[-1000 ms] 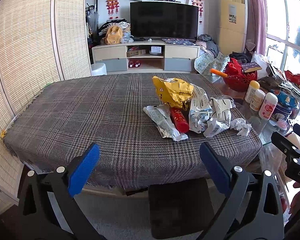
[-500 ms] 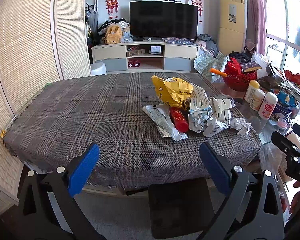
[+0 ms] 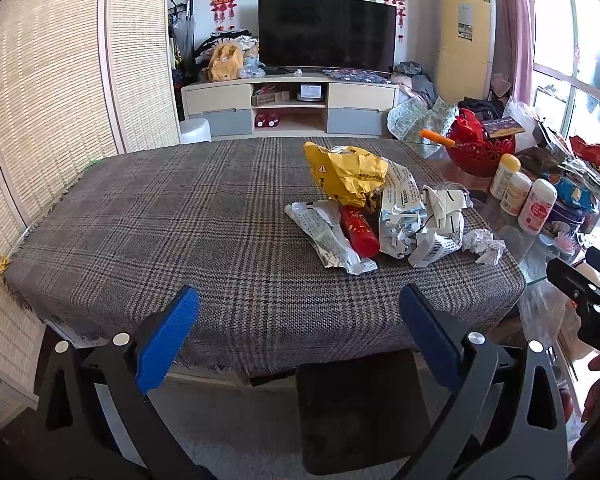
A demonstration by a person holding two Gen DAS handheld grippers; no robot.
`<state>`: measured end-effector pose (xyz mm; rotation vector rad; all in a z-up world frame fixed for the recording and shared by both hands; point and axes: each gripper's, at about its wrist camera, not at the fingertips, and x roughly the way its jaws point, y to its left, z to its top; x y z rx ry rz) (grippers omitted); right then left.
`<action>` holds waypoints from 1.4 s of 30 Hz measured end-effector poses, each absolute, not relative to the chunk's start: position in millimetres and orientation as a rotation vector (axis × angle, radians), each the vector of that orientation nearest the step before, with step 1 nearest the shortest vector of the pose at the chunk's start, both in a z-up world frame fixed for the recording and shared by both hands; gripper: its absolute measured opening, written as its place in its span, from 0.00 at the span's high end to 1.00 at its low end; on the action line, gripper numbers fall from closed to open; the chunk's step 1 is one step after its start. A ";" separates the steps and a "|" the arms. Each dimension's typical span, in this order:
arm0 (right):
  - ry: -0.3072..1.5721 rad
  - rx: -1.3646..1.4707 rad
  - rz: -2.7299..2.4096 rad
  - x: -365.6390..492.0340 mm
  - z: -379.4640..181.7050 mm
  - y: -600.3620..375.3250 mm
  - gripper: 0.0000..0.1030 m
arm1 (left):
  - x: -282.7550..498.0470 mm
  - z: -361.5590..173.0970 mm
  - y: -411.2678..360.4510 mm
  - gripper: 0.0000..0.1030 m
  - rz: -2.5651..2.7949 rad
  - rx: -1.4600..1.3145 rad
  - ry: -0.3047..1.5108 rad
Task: Collect trash
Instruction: 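Grasp the silver-white wrapper with the left tool while the right tool grasps crumpled white paper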
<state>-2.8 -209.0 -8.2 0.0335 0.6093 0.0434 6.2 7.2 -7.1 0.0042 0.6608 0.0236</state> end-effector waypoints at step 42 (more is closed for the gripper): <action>1.031 0.227 -0.041 150.9 -65.8 -265.9 0.22 | 175.1 -53.8 0.6 0.32 -0.029 -0.028 0.938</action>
